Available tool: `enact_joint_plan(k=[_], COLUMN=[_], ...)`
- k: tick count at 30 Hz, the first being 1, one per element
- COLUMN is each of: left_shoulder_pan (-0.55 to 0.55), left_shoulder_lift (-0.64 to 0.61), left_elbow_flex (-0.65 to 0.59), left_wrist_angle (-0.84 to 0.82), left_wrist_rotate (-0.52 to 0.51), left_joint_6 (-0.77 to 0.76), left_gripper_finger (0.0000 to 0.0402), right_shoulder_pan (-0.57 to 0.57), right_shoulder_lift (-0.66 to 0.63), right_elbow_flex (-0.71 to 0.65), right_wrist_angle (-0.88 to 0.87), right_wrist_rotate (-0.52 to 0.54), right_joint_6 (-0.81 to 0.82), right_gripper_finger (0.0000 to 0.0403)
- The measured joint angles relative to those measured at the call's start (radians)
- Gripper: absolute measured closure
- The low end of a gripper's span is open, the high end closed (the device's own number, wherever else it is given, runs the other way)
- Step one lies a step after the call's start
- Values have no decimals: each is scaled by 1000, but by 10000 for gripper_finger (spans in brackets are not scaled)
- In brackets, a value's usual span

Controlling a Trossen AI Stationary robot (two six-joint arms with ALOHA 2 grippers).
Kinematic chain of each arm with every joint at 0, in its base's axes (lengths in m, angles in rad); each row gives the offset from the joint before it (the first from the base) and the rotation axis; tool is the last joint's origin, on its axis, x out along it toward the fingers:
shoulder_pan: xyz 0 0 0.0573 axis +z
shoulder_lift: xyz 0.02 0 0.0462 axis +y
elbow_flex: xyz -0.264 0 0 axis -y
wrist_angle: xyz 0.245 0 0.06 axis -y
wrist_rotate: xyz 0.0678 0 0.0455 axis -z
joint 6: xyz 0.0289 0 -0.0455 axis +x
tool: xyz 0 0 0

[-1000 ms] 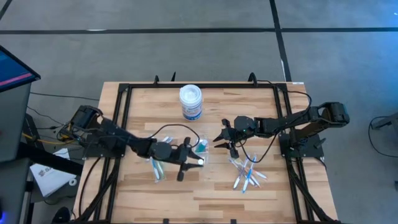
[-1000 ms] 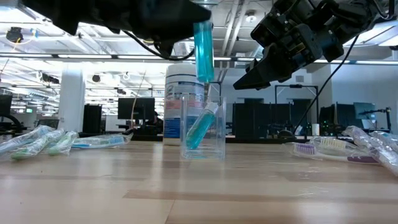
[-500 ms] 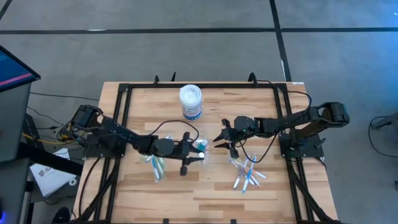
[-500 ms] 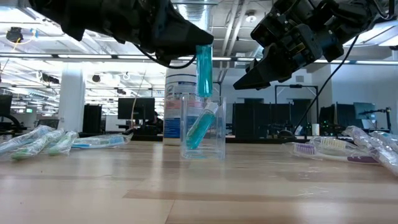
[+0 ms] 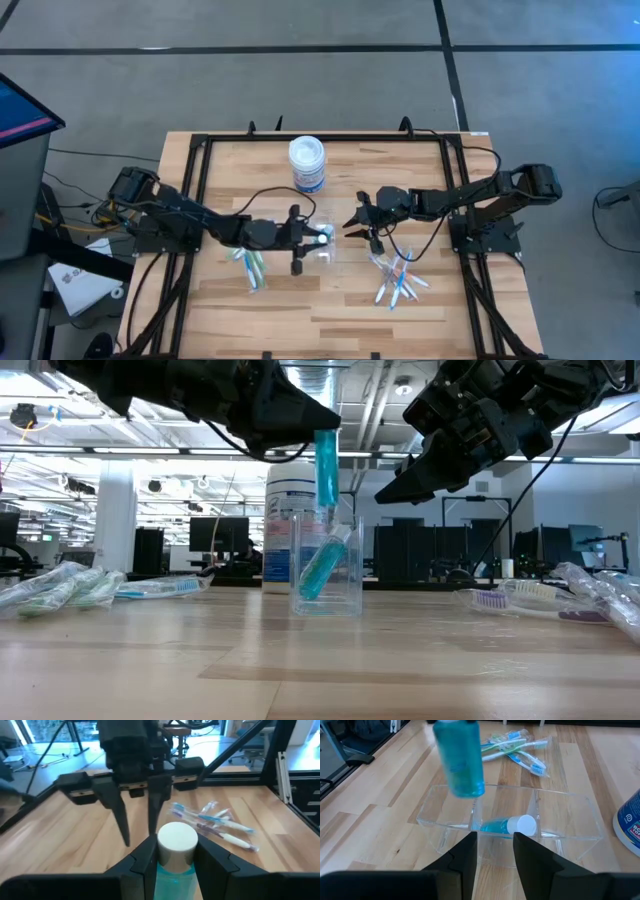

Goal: Pick & Place toothbrushing station
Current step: Put the blue mouthwash into the Transparent organizer

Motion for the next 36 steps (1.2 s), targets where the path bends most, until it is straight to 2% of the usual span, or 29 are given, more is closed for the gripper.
enact_joint_plan(k=[12, 25, 36], left_shoulder_pan=[69, 70, 70], left_shoulder_lift=[-27, -27, -27], left_elbow_flex=[0, -41, -51], left_wrist_angle=[-70, -67, -50], left_wrist_rotate=[-6, -13, -25], left_joint_6=[-54, -135, -136], left_gripper_finger=[303, 303, 303], right_shoulder_pan=[0, 0, 0], right_shoulder_lift=[0, 0, 0], right_elbow_flex=[0, 0, 0], right_wrist_angle=[7, 4, 5], right_wrist_rotate=[0, 0, 0], right_joint_6=[0, 0, 0], right_gripper_finger=[285, 285, 285])
